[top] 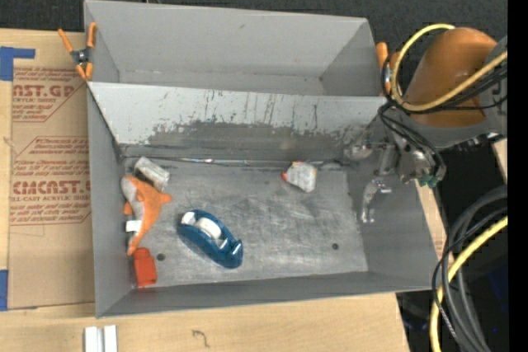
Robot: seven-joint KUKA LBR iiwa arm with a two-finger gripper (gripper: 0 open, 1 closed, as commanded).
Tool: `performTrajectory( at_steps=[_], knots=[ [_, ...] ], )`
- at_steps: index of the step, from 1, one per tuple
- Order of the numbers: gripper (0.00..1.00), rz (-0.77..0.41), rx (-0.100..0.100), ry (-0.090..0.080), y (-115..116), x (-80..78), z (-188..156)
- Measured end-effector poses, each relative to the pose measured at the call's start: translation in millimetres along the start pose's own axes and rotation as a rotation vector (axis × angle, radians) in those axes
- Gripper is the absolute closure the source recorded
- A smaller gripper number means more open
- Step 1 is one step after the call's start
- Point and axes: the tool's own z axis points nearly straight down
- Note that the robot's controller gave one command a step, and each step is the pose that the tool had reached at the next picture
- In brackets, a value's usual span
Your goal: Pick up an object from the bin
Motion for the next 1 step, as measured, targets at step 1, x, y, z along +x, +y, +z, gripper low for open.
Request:
performTrajectory(
  at_steps=[1],
  knots=[
    [0.00, 0.017, 0.000, -0.006, 47.8, -21.8, 70.6]
  ],
)
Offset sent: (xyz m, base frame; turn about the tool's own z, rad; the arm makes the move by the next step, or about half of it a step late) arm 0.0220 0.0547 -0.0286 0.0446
